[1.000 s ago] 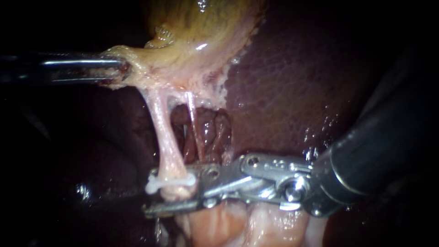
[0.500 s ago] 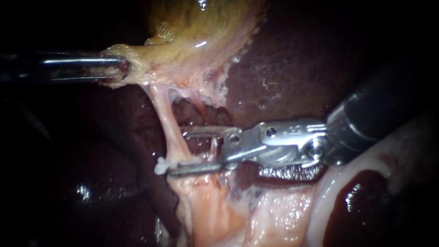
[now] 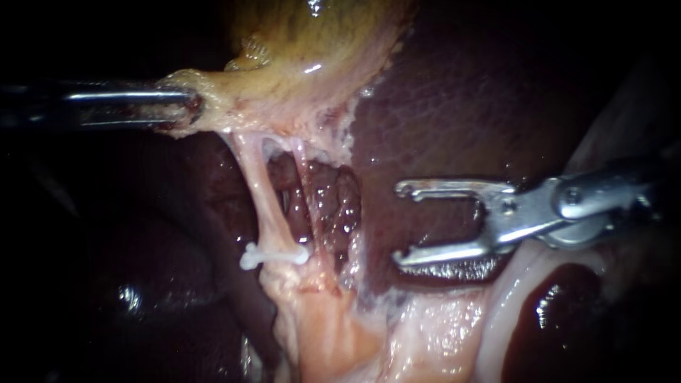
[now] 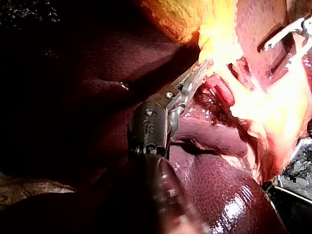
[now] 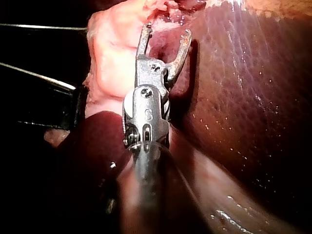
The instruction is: Going back first clip left tube
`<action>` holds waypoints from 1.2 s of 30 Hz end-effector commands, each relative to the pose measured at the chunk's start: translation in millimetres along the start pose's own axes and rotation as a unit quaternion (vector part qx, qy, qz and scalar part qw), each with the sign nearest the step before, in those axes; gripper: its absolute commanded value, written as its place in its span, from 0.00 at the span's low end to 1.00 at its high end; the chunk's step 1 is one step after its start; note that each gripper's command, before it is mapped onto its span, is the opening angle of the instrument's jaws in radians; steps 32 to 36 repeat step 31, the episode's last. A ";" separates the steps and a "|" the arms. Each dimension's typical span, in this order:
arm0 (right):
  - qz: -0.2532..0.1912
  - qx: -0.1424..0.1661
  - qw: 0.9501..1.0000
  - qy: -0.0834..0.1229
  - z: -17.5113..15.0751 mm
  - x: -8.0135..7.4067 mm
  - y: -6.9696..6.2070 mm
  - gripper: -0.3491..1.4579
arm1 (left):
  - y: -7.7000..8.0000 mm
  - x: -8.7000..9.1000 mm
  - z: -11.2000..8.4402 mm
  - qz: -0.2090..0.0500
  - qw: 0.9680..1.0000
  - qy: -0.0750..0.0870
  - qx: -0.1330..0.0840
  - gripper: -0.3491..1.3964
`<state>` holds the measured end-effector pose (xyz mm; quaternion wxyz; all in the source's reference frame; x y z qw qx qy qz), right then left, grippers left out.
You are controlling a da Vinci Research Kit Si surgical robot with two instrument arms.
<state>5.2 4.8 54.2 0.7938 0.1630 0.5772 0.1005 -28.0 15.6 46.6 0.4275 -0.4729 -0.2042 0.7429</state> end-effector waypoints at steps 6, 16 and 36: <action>0.002 -0.001 1.000 0.000 -2.0 0.9 0.6 0.47 | 0.1 -0.2 1.0 0.000 1.000 0.001 0.003 0.00; 0.001 0.004 1.000 0.001 -1.8 0.6 0.3 0.47 | -0.3 -1.3 6.5 0.004 1.000 0.001 -0.004 0.00; 0.001 0.009 1.000 0.002 -1.7 0.8 0.2 0.47 | -0.9 -1.9 8.0 0.006 1.000 0.002 -0.009 0.00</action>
